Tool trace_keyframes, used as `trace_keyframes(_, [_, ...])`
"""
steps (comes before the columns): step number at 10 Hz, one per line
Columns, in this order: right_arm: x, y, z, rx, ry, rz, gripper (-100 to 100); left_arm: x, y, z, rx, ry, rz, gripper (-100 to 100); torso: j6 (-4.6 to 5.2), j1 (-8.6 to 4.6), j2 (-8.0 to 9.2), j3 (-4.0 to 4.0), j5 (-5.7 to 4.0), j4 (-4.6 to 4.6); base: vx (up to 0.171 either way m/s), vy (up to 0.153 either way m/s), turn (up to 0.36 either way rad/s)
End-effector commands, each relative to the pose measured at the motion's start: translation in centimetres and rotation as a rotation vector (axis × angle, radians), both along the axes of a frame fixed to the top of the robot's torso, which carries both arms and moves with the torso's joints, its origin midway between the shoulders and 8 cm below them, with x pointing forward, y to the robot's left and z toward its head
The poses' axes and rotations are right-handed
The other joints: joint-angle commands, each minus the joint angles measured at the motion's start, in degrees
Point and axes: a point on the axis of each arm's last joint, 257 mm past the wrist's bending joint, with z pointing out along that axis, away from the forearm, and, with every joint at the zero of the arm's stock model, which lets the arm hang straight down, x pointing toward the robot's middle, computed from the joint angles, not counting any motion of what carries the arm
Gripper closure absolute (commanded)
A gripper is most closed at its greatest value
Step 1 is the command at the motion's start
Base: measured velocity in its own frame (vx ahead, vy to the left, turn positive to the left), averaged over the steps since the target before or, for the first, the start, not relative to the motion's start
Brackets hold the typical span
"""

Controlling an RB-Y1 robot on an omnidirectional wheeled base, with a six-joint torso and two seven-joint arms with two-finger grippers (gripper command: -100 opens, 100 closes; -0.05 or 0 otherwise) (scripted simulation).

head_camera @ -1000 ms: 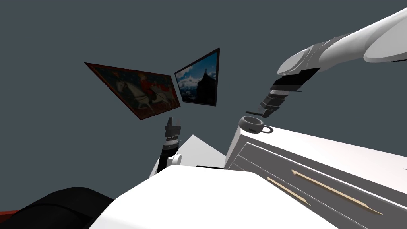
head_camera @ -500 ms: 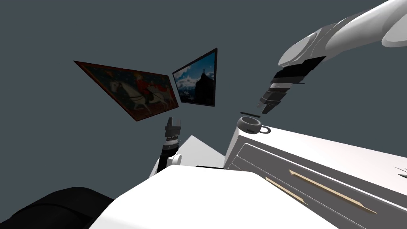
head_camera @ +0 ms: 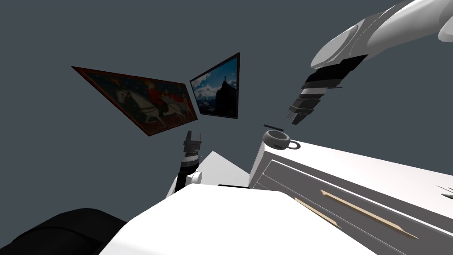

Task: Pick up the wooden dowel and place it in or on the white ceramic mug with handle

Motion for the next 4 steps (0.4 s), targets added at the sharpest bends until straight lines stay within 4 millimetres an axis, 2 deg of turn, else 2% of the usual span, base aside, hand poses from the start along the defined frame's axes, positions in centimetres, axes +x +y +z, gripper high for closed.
trace_keyframes(1, [0.00, 0.00, 0.00, 0.000, 0.000, 0.000, 0, 0.00, 0.00, 0.00, 0.000, 0.000, 0.000, 0, 0.00, 0.00, 0.00, 0.00, 0.00, 0.00, 0.000, 0.000, 0.000])
trace_keyframes(4, [0.00, 0.00, 0.00, 0.000, 0.000, 0.000, 0, 0.00, 0.00, 0.00, 0.000, 0.000, 0.000, 0, 0.00, 0.01, 0.01, 0.01, 0.00, 0.00, 0.000, 0.000, 0.000])
